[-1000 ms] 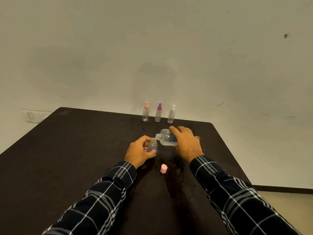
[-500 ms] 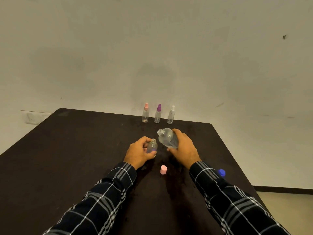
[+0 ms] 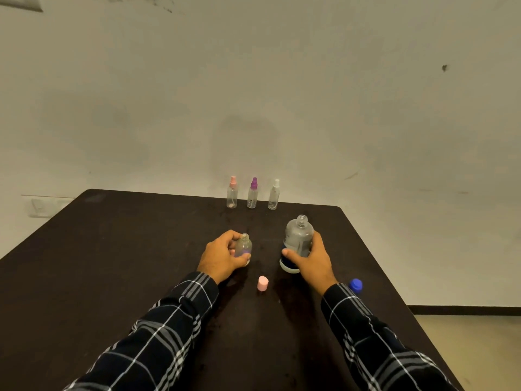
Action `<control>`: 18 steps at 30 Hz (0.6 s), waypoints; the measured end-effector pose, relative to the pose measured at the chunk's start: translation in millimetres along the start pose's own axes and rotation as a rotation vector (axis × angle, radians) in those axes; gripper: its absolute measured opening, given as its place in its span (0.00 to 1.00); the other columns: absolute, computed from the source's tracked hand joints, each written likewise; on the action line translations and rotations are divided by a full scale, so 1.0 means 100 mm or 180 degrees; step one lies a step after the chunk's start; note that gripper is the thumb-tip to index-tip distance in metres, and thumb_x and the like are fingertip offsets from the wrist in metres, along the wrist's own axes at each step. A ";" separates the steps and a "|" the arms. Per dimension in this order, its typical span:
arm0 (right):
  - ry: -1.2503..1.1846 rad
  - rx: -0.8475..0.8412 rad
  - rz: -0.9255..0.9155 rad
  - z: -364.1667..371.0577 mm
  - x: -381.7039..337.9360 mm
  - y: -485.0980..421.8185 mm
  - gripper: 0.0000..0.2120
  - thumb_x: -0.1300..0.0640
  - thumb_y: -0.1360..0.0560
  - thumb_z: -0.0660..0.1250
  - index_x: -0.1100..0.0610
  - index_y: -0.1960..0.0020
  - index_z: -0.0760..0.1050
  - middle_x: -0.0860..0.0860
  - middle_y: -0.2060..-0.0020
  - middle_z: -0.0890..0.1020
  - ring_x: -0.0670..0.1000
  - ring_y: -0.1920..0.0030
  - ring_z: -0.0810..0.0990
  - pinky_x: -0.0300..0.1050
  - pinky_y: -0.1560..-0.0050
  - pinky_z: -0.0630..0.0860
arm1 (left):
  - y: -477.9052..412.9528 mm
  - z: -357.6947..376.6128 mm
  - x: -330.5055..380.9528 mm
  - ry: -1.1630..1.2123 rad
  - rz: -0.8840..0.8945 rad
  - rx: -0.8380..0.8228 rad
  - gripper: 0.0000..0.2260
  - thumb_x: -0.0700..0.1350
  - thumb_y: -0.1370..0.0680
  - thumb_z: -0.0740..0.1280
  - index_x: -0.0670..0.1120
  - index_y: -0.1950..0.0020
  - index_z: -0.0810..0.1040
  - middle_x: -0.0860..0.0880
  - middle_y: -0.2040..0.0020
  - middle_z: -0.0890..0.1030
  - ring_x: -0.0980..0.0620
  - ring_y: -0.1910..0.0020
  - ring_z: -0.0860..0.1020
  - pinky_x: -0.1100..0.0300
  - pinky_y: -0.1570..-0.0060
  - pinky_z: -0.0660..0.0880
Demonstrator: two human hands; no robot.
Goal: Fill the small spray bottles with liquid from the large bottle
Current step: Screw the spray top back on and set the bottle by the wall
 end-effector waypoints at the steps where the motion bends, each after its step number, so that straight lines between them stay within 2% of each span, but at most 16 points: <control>1: -0.0045 -0.0015 0.0039 -0.01 0.03 0.01 0.37 0.53 0.30 0.79 0.47 0.26 0.64 0.45 0.35 0.76 0.49 0.34 0.74 0.48 0.33 0.72 | 0.01 0.00 0.00 -0.0007 -0.0013 -0.0011 0.20 0.48 0.29 0.80 0.55 0.40 0.78 0.54 0.46 0.82 0.58 0.49 0.81 0.58 0.45 0.80; 5: 0.0023 -0.0129 0.0093 -0.03 0.04 0.05 0.38 0.52 0.28 0.77 0.47 0.24 0.62 0.46 0.31 0.74 0.51 0.30 0.72 0.48 0.30 0.70 | 0.04 0.00 0.04 -0.0022 -0.0035 -0.0020 0.20 0.48 0.29 0.79 0.55 0.40 0.77 0.55 0.46 0.81 0.57 0.49 0.81 0.60 0.46 0.79; 9: 0.0354 -0.0128 0.0266 -0.05 0.05 0.16 0.46 0.54 0.28 0.78 0.52 0.19 0.53 0.50 0.24 0.68 0.53 0.25 0.66 0.52 0.26 0.66 | 0.07 -0.02 0.06 -0.0052 -0.0056 -0.0050 0.19 0.47 0.28 0.79 0.55 0.41 0.77 0.56 0.47 0.80 0.57 0.49 0.80 0.60 0.46 0.78; 11: 0.0777 0.0240 0.0124 -0.17 0.07 0.31 0.40 0.53 0.26 0.75 0.52 0.20 0.58 0.51 0.26 0.70 0.52 0.26 0.69 0.52 0.26 0.68 | 0.09 -0.02 0.06 -0.0015 -0.0057 -0.0052 0.19 0.46 0.29 0.80 0.56 0.43 0.77 0.56 0.48 0.81 0.58 0.49 0.80 0.61 0.46 0.79; 14: 0.1805 0.1072 -0.0206 -0.50 0.13 0.49 0.22 0.49 0.22 0.69 0.49 0.29 0.71 0.50 0.34 0.76 0.52 0.33 0.73 0.51 0.34 0.74 | 0.10 -0.01 0.05 0.0027 -0.0058 -0.0038 0.18 0.45 0.29 0.80 0.55 0.44 0.78 0.55 0.49 0.82 0.58 0.51 0.81 0.65 0.51 0.77; 15: 0.2058 0.1243 -0.0172 -0.61 0.17 0.51 0.19 0.48 0.22 0.68 0.49 0.31 0.73 0.50 0.35 0.77 0.52 0.34 0.73 0.52 0.36 0.74 | 0.10 -0.01 0.05 0.0024 -0.0053 -0.0044 0.17 0.45 0.29 0.80 0.55 0.44 0.78 0.55 0.49 0.82 0.58 0.51 0.81 0.66 0.52 0.76; 18: 0.2557 0.1063 0.0386 -0.88 0.34 0.48 0.22 0.45 0.21 0.66 0.49 0.29 0.72 0.53 0.31 0.73 0.56 0.32 0.71 0.56 0.36 0.75 | 0.10 -0.02 0.07 -0.0072 -0.0032 -0.0050 0.17 0.47 0.29 0.80 0.56 0.45 0.77 0.55 0.48 0.82 0.57 0.50 0.81 0.63 0.51 0.77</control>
Point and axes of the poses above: each hand's wrist, its own y-axis away from the middle knuckle, its own z-axis out of the palm, x = y × z, the point moved 3 cm from there along -y, towards the middle knuckle
